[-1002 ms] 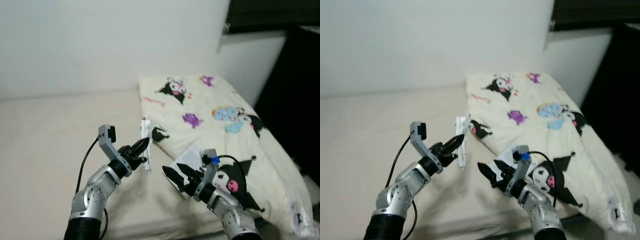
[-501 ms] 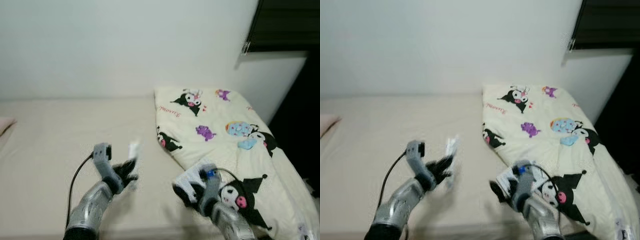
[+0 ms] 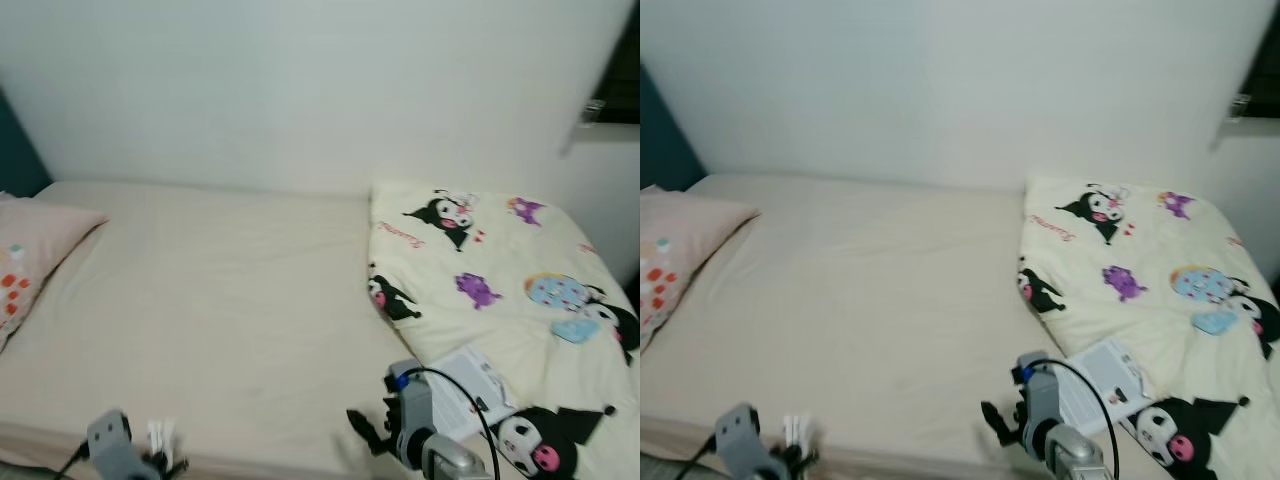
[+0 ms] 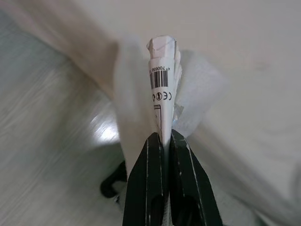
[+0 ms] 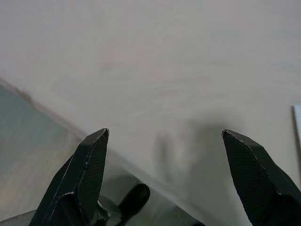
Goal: Clean up the room
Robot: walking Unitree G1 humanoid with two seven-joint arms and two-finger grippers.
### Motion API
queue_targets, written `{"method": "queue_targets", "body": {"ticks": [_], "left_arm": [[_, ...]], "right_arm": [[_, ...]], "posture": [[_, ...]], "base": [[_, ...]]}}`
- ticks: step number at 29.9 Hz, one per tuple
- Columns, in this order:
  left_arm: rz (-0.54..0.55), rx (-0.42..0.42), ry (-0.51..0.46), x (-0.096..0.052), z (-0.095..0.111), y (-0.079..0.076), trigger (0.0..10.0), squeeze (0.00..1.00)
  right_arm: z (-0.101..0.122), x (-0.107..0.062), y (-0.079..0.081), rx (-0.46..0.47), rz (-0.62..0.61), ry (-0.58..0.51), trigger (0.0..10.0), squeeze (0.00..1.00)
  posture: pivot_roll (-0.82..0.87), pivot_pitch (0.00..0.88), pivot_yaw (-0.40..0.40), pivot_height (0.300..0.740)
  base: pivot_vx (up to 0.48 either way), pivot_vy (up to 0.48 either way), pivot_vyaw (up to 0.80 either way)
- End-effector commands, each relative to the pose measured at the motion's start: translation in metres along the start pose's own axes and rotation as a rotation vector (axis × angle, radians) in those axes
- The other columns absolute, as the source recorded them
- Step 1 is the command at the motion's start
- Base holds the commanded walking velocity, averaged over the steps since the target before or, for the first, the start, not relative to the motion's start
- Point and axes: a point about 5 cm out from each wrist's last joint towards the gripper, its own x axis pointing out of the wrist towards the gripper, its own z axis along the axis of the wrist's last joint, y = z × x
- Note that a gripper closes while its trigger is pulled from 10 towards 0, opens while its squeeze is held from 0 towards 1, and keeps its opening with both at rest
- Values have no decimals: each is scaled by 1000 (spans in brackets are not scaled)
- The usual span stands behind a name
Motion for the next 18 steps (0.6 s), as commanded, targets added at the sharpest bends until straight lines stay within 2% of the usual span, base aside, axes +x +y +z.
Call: {"method": "queue_targets", "body": {"ticks": [1,2,5,8,9,10,11,12,14,18], "left_arm": [[74,41,62,-5,-15,16,10000,0],[74,41,62,-5,-15,16,10000,0],[126,52,113,-10,-27,26,10000,0],[142,69,127,-11,-30,29,10000,0],[161,95,143,-13,-32,32,10000,0],[161,95,143,-13,-32,32,10000,0],[162,106,146,-13,-32,33,10000,0],[162,106,146,-13,-32,33,10000,0],[150,128,149,-13,-33,31,10000,0],[120,186,177,-12,-39,24,10000,0]], "right_arm": [[-20,-8,-9,38,-75,72,10000,0],[-20,-8,-9,38,-75,72,10000,0],[-44,-19,-18,97,-163,161,10000,0],[-55,-26,-21,128,-196,197,10000,0],[-87,-46,-28,203,-282,304,10000,0],[-87,-46,-28,203,-282,304,10000,0],[-97,-55,-30,221,-311,344,10000,0],[-97,-55,-30,221,-311,344,10000,0],[-110,-65,-31,230,-337,387,10000,0],[-116,-69,-29,234,-344,400,10000,0]], "posture": [[-55,0,-38,735],[-55,0,-38,735],[-55,0,-37,735],[-53,0,-40,735],[-49,0,-44,735],[-49,0,-44,735],[-47,0,-46,735],[-47,0,-46,735],[-38,0,-56,735],[-51,0,-50,735]], "base": [[0,0,750],[0,0,750],[0,0,750],[0,0,750],[0,0,750],[0,0,750],[0,0,750],[0,0,750],[0,0,750],[0,0,750]]}}
